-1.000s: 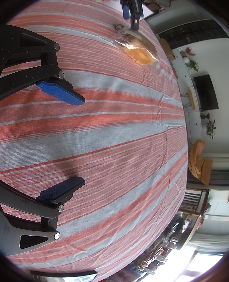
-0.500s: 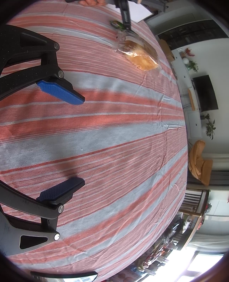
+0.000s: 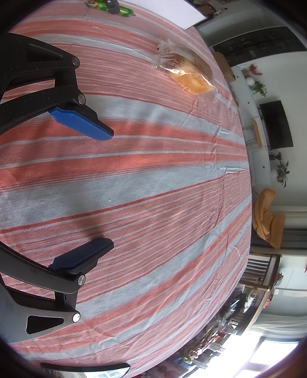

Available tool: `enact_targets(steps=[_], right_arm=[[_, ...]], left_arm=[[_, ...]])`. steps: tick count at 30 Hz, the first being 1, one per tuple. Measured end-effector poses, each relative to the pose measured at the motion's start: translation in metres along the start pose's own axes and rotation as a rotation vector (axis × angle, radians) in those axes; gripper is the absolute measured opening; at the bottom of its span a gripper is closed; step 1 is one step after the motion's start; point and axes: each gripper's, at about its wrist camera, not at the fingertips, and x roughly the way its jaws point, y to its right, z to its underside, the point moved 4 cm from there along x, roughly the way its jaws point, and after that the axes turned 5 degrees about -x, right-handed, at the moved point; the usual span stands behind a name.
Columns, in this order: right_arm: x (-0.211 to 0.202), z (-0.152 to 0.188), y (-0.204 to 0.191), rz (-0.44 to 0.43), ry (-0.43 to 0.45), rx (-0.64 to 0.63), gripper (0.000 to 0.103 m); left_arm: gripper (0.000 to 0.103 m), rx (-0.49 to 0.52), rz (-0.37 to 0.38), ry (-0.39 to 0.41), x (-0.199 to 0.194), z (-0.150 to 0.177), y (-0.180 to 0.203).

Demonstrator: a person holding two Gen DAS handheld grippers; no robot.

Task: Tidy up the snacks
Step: 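Lower the green sausage onto the tablecloth and open the left tool, then grasp the bagged square bread loaf with the right tool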

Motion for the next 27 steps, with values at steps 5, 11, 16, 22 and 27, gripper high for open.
enact_targets(steps=[5,11,16,22,27], right_arm=[[0.000,0.000,0.000,-0.003,0.001,0.003,0.087],[0.000,-0.001,0.000,-0.007,0.003,0.005,0.087],[0.000,-0.001,0.000,-0.008,0.003,0.006,0.087],[0.000,-0.001,0.001,-0.002,0.000,-0.001,0.087],[0.002,-0.001,-0.001,0.007,-0.009,-0.014,0.089]], left_arm=[[0.084,-0.010,-0.061,0.025,0.007,0.002,0.003],[0.103,-0.026,-0.113,0.025,0.014,0.004,-0.003],[0.103,-0.023,-0.114,0.025,0.014,0.002,-0.004],[0.103,-0.023,-0.114,0.025,0.014,0.002,-0.004],[0.103,-0.023,-0.114,0.025,0.014,0.002,-0.004]])
